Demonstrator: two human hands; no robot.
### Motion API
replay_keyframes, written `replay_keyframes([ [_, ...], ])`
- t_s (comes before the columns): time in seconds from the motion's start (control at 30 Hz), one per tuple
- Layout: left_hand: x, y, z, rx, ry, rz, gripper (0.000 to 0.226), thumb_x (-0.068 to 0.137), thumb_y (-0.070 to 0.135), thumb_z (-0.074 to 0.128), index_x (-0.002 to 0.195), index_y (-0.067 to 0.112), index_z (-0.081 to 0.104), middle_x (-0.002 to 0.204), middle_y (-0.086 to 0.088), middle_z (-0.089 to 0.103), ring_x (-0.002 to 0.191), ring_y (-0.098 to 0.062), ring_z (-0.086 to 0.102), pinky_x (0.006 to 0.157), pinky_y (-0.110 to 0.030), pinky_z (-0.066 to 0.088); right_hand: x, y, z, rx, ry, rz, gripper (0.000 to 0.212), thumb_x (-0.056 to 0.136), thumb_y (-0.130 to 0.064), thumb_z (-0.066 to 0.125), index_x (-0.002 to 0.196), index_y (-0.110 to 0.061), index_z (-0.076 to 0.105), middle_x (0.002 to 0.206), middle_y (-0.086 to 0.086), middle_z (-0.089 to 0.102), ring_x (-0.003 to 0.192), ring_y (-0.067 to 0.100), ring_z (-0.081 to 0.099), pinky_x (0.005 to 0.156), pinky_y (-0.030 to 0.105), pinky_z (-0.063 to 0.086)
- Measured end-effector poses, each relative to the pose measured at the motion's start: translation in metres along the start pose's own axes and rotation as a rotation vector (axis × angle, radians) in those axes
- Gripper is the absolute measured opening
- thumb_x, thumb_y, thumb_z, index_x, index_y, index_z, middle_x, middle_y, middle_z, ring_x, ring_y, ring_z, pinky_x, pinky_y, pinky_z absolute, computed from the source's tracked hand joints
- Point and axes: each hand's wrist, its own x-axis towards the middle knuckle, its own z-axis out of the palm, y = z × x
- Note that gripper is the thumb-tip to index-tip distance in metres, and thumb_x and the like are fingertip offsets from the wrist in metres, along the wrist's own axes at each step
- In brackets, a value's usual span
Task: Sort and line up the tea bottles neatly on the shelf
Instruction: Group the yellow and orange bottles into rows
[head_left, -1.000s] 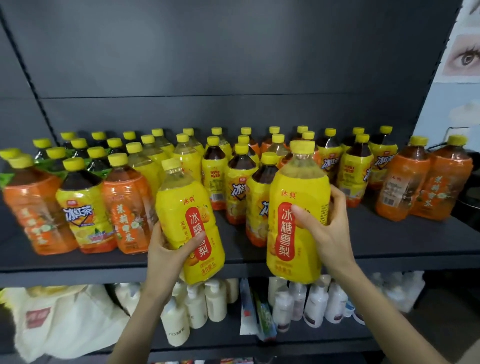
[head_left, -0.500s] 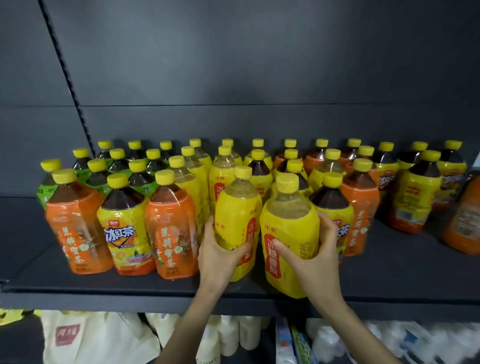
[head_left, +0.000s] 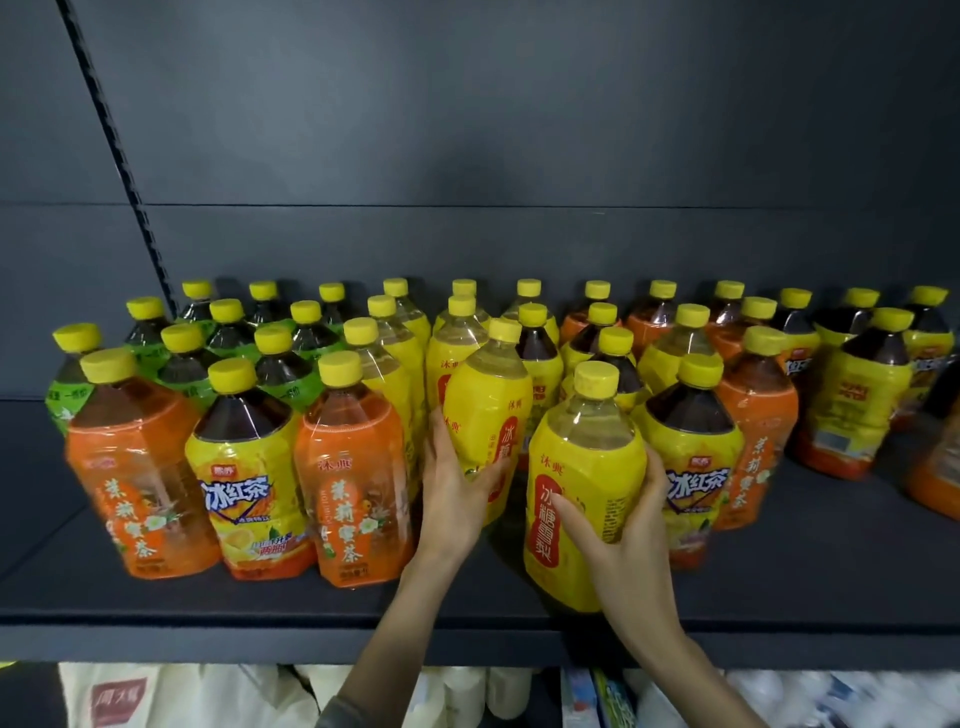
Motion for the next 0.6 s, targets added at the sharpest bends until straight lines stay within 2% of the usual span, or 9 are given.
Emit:
replay_keyframes([
  [0.03,0.000,0.000,0.000,0.019,0.001,0.000,0.097,0.085,0.031,0.067,0.150,0.020,-0.004,0.158,-0.006,0.008,0.144,-0.020,0.009,0.114,-0.030,0.010,0.000,0.000,0.000,-0.007,-0.002,-0.005,0.099,0.062,-0.077,0.062,0.141,-0.042,0.014,0.144,-0.008,0.035,0.133,0.010,0.036,0.107,0.044,0.039],
  [0.13,0.000,-0.003,0.000,0.080,0.044,0.053,0.090,0.090,0.027,0.060,0.147,0.024,-0.010,0.159,-0.007,0.003,0.145,-0.021,0.003,0.118,-0.037,0.011,0.000,0.000,0.001,-0.028,-0.003,-0.020,0.097,0.065,-0.073,0.062,0.143,-0.041,0.014,0.146,-0.009,0.032,0.135,0.008,0.033,0.109,0.042,0.037],
  [0.17,-0.001,-0.003,0.000,0.101,0.067,0.083,0.086,0.091,0.020,0.058,0.145,0.025,-0.009,0.158,-0.008,0.003,0.145,-0.020,0.001,0.118,-0.033,0.015,0.000,0.000,0.001,-0.025,-0.003,-0.020,0.097,0.065,-0.073,0.062,0.143,-0.042,0.014,0.145,-0.010,0.033,0.134,0.007,0.033,0.109,0.041,0.037],
  [0.23,-0.006,0.001,-0.001,0.138,0.101,0.127,0.084,0.090,-0.002,0.055,0.145,0.018,-0.006,0.157,-0.013,0.000,0.141,-0.016,-0.005,0.111,-0.009,0.019,0.001,0.001,-0.001,-0.020,-0.007,-0.021,0.096,0.064,-0.075,0.062,0.141,-0.044,0.014,0.144,-0.010,0.034,0.133,0.006,0.035,0.108,0.039,0.038],
  [0.27,-0.007,0.003,0.000,0.193,0.138,0.157,0.087,0.087,-0.009,0.055,0.147,0.013,-0.004,0.157,-0.016,-0.002,0.140,-0.017,-0.006,0.111,-0.010,0.020,0.002,0.002,-0.001,-0.019,-0.010,-0.023,0.097,0.064,-0.076,0.062,0.142,-0.043,0.015,0.144,-0.010,0.035,0.132,0.007,0.036,0.107,0.040,0.039],
  [0.33,-0.006,0.008,0.004,0.380,0.234,0.257,0.091,0.083,-0.007,0.060,0.150,0.006,0.001,0.156,-0.020,0.000,0.141,-0.027,-0.003,0.114,-0.039,0.017,0.003,0.003,-0.001,-0.014,-0.015,-0.021,0.099,0.063,-0.077,0.062,0.143,-0.040,0.015,0.144,-0.009,0.036,0.131,0.008,0.038,0.106,0.043,0.041],
  [0.37,-0.002,0.011,0.006,0.457,0.267,0.317,0.089,0.084,-0.001,0.062,0.150,0.007,0.004,0.155,-0.021,0.004,0.142,-0.031,0.002,0.110,-0.044,0.017,0.003,0.004,-0.002,-0.012,-0.017,-0.017,0.100,0.063,-0.077,0.062,0.143,-0.040,0.015,0.144,-0.009,0.036,0.131,0.008,0.038,0.106,0.043,0.041],
  [0.5,0.024,0.023,0.012,0.708,0.213,0.495,0.074,0.081,0.017,0.069,0.145,0.012,0.031,0.152,-0.023,0.020,0.140,-0.040,0.016,0.109,-0.056,0.028,0.003,0.003,-0.003,-0.022,-0.043,-0.027,0.099,0.065,-0.075,0.062,0.143,-0.042,0.012,0.145,-0.010,0.034,0.133,0.006,0.036,0.107,0.041,0.040],
  [0.6,0.035,0.023,0.013,0.846,0.147,0.454,0.087,0.064,0.016,0.085,0.138,0.013,0.039,0.153,-0.019,0.019,0.140,-0.042,0.015,0.112,-0.055,0.019,0.003,0.004,-0.005,-0.030,-0.070,-0.028,0.100,0.065,-0.074,0.063,0.144,-0.041,0.011,0.147,-0.010,0.033,0.134,0.006,0.035,0.108,0.042,0.039],
])
